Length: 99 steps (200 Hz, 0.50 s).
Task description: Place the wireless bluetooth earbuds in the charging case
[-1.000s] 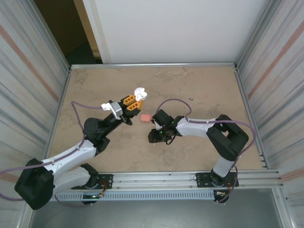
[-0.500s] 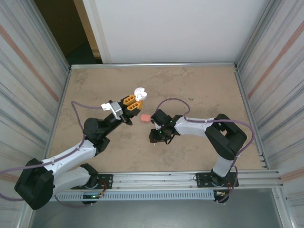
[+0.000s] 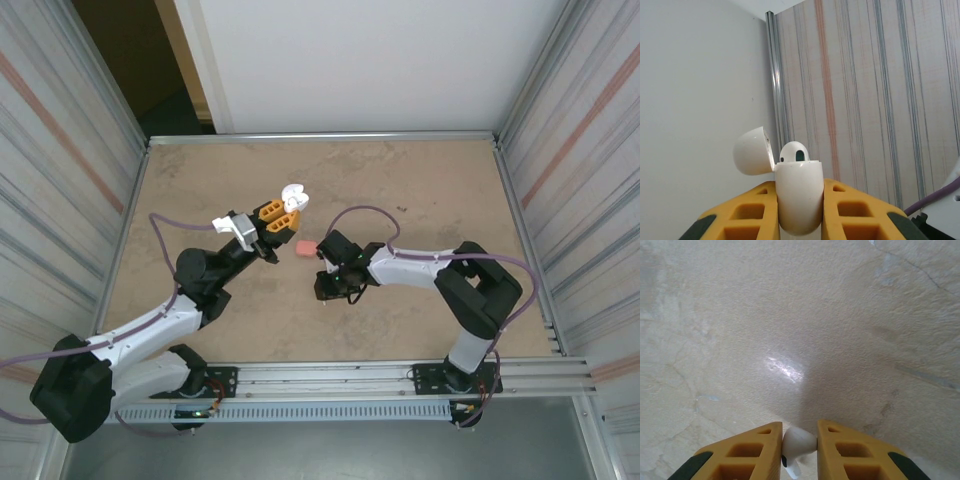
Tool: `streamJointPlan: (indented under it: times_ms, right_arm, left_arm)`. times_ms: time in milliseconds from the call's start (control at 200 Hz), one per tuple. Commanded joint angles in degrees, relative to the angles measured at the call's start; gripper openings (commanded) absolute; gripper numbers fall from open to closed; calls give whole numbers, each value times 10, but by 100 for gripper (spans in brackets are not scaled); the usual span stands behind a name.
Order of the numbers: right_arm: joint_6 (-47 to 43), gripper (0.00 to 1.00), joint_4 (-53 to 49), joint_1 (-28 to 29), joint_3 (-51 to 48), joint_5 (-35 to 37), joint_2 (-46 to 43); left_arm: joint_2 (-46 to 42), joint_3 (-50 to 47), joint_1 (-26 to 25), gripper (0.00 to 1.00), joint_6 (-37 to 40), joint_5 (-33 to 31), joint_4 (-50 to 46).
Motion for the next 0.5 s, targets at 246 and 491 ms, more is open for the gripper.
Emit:
streamJointPlan:
  times_ms: [246,491]
  right_arm:
    - [-12,22,-20,-25,3,3,-117]
    - [-19,22,-31,-65,7,-12,-227]
  left_arm:
    - [6,2,-4,0,13,-11,14]
    - [28,10,-4,0,5,-6,26]
